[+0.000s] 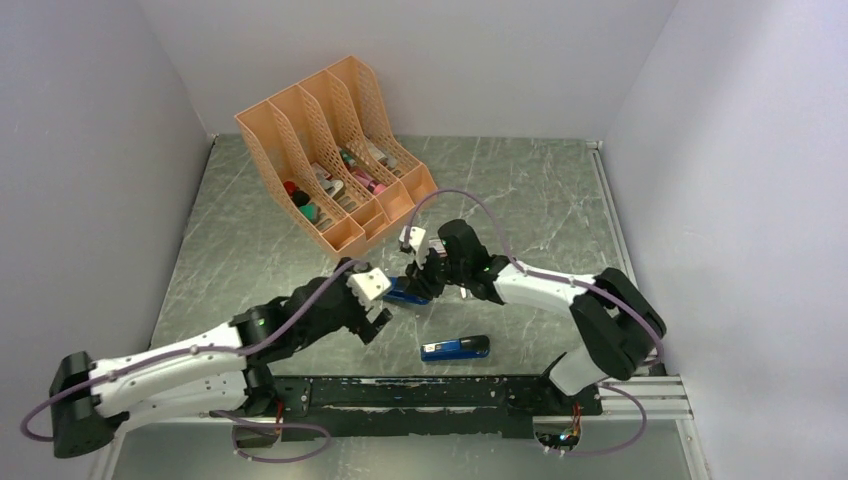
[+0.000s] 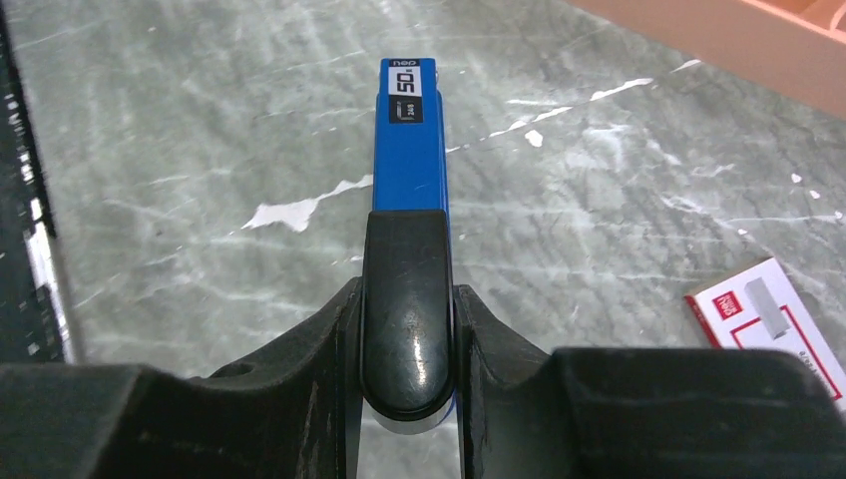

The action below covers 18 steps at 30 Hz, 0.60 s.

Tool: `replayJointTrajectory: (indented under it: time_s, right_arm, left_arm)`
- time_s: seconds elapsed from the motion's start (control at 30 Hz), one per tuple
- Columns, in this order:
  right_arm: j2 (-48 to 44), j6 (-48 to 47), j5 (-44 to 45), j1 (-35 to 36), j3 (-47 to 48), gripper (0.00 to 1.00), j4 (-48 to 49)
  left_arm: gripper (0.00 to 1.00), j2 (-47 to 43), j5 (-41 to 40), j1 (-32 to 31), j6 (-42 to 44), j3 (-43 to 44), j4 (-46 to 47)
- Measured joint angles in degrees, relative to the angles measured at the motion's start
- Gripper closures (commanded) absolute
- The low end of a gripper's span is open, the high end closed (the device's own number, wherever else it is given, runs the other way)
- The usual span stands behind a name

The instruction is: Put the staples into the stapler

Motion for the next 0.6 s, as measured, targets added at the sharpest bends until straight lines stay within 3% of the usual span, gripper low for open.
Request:
replayJointTrajectory:
  time_s: [0.17, 0.33, 0.5, 0.6]
  right_arm:
    - [-5.38, -0.98, -0.39, 0.48, -1.09, 1.00, -5.68]
    - [-8.26, -2.49, 0.02, 0.48, -2.64, 1.00, -10.14]
    - [-10.82, -3.19, -0.76, 0.44, -3.85, 1.00, -11.61]
    - [-13.49, -3.15, -2.47, 0.44, -4.81, 1.00, -11.80]
  left_arm:
    - [0.01, 12.31, 16.13, 8.63, 5.25, -0.20, 2.51]
    - [0.02, 20.90, 24.85, 13.44, 12.17, 0.33, 1.53]
    - [0.03, 22.58, 30.56, 17.00, 16.98, 0.35, 2.01]
    - [0.08, 22.60, 33.20, 17.79, 18.51, 0.35, 3.10]
